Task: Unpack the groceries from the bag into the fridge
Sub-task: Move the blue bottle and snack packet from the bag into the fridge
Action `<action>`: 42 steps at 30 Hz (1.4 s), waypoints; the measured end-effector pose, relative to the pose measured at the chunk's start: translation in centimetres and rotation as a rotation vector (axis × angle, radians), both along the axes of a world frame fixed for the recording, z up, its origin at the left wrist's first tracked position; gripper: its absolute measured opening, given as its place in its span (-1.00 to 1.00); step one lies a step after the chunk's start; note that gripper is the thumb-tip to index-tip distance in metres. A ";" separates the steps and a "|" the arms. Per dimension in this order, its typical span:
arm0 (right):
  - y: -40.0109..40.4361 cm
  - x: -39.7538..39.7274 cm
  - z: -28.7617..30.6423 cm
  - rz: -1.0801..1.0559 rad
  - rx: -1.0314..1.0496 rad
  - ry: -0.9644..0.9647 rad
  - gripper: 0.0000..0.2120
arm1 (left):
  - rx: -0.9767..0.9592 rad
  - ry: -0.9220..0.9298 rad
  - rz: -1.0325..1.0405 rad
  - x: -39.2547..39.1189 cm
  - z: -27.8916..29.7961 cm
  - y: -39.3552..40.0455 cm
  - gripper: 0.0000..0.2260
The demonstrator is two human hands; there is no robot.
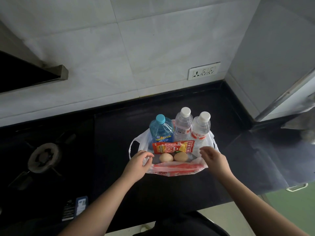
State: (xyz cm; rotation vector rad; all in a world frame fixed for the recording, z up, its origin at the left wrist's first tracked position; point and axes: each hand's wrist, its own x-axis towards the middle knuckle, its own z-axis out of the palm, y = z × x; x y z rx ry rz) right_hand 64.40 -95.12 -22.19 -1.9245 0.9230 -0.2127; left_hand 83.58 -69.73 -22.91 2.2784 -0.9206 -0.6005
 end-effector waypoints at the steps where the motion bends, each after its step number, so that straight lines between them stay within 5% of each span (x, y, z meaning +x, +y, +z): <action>1: -0.1 0.3 0.3 -0.026 0.010 -0.012 -0.88 | -0.019 -0.001 0.015 -0.1 0.2 0.0 -0.88; 5: -0.2 1.5 1.5 -0.131 0.031 -0.052 -0.74 | -0.087 -0.006 0.058 -0.4 0.8 -0.5 -0.85; 9: 0.1 1.8 2.7 -0.181 -0.042 -0.061 -0.86 | -0.136 0.011 0.169 -0.6 1.6 -1.2 -0.80; 15: 1.7 1.9 2.0 0.346 -0.687 -0.181 -0.90 | -0.204 0.016 0.335 0.5 2.9 -3.4 -0.51; 19: 3.2 4.0 2.9 0.451 -0.841 -0.278 -0.81 | -0.232 0.071 0.335 1.6 4.0 -5.0 -0.27; 27: 4.2 5.9 2.5 0.501 -0.873 -0.046 -0.60 | -0.240 0.272 0.199 2.7 4.7 -7.6 -0.11; 37: 4.0 6.3 2.5 0.601 -0.842 0.110 -0.59 | -0.279 0.003 0.183 3.2 4.5 -7.6 -0.29; 42: 3.9 6.2 2.2 0.610 -0.846 0.168 -0.66 | -0.205 0.115 0.177 3.7 4.8 -7.8 -0.29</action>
